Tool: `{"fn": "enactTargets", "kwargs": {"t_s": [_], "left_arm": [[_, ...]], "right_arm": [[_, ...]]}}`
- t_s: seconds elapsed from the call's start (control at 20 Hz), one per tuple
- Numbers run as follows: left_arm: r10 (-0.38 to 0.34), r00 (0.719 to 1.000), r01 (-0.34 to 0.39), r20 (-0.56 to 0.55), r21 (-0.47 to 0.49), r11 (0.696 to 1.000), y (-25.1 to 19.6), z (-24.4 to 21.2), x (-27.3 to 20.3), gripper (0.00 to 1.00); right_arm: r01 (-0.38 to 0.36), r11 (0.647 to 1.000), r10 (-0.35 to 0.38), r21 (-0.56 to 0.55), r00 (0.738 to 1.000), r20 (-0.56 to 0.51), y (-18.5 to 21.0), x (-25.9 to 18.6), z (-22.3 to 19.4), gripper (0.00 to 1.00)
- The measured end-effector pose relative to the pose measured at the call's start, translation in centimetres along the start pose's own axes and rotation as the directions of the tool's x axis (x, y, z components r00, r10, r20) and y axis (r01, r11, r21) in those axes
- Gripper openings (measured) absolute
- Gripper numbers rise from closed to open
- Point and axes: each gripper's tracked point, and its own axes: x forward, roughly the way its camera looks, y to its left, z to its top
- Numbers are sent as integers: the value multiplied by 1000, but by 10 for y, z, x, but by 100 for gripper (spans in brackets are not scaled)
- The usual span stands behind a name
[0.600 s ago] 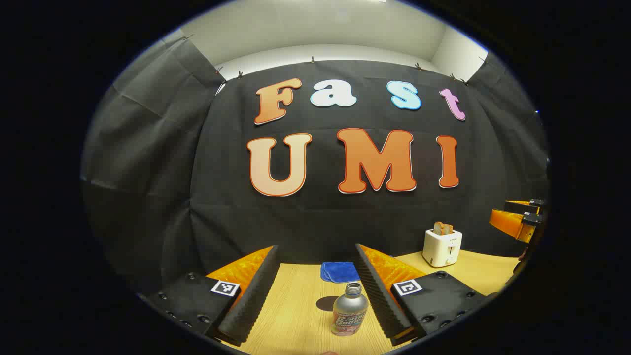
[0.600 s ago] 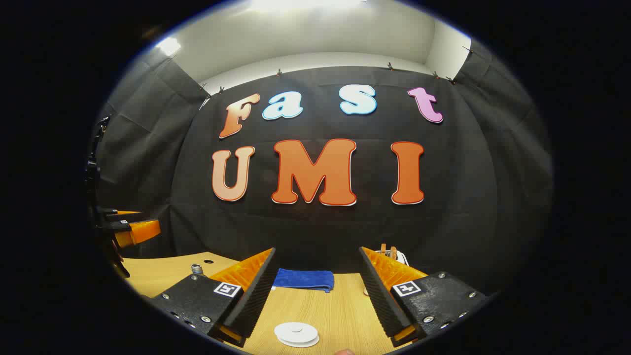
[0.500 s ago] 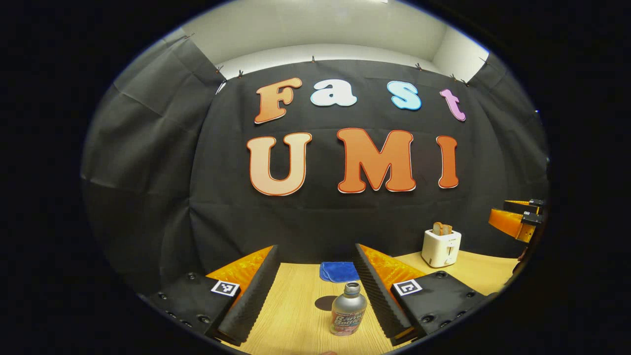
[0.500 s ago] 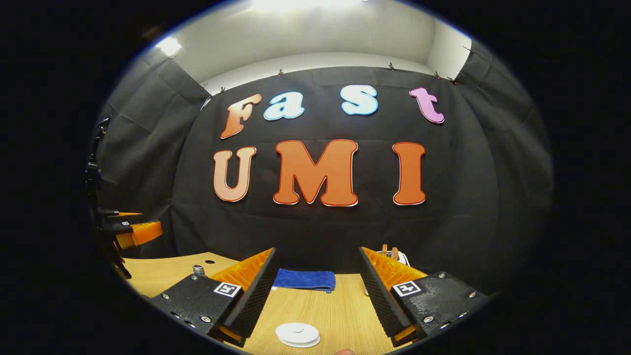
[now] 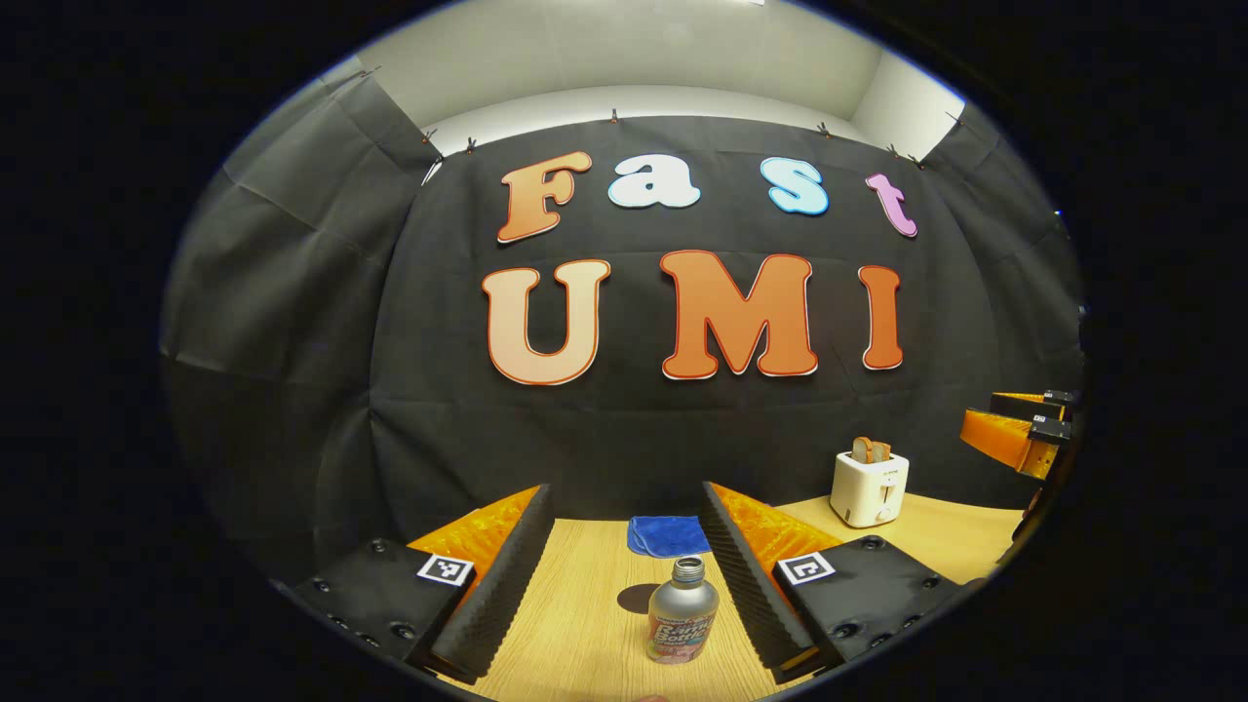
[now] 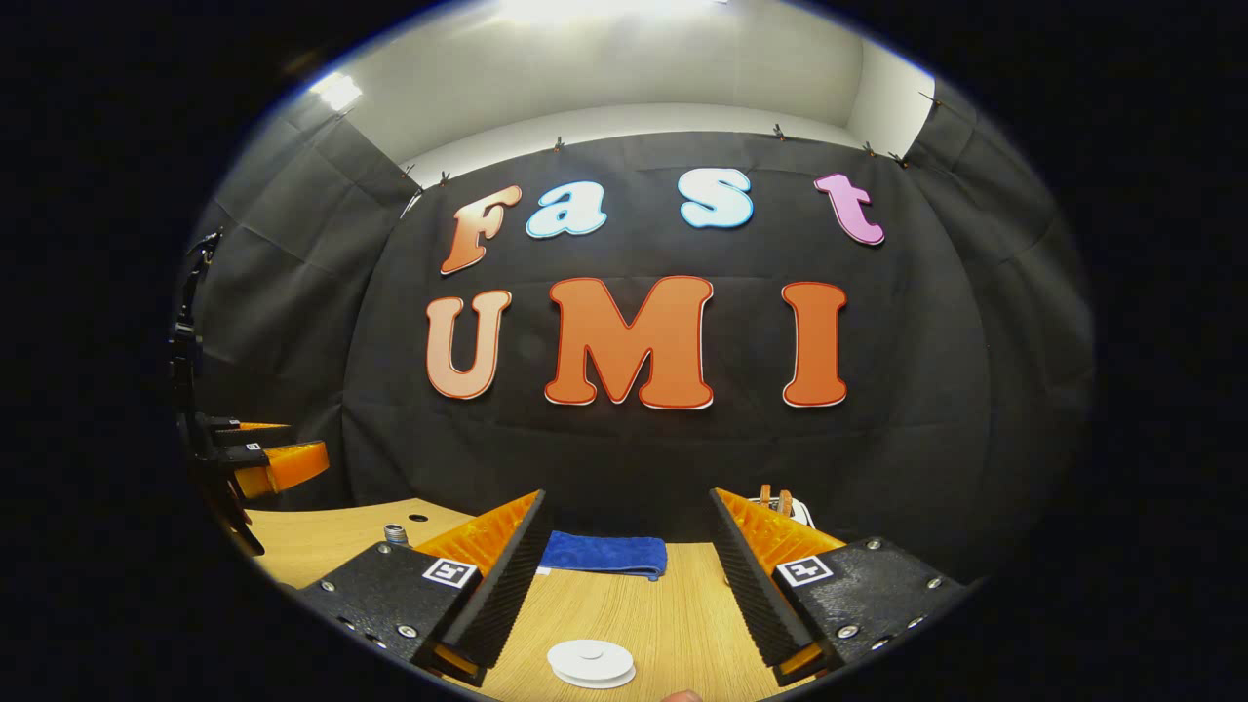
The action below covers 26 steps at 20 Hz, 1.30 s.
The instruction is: Open the teacup lid with one hand, grasp the water bottle and pour water into the teacup with the other hand; after pouring, place the water bottle on the coaster and then close the teacup lid.
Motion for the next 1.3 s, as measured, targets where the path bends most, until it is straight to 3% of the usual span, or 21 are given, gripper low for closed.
{"fn": "enactTargets", "kwargs": {"t_s": [0.35, 0.85, 1.3], "left_arm": [[-8, 1000, 8, 3, -1, 1000, -5, -1, 1, 97], [-37, 998, 38, -47, 20, 999, -23, -33, 1, 98], [-35, 993, 39, -110, 39, 998, -25, -67, 0, 96]], "right_arm": [[-3, 1000, 2, -5, 1000, -12, -1, 2, -5, 96], [-25, 1000, 24, -1, 991, -133, 3, 11, -69, 96], [-83, 996, 81, 8, 935, -346, 19, 17, -165, 95]]}}
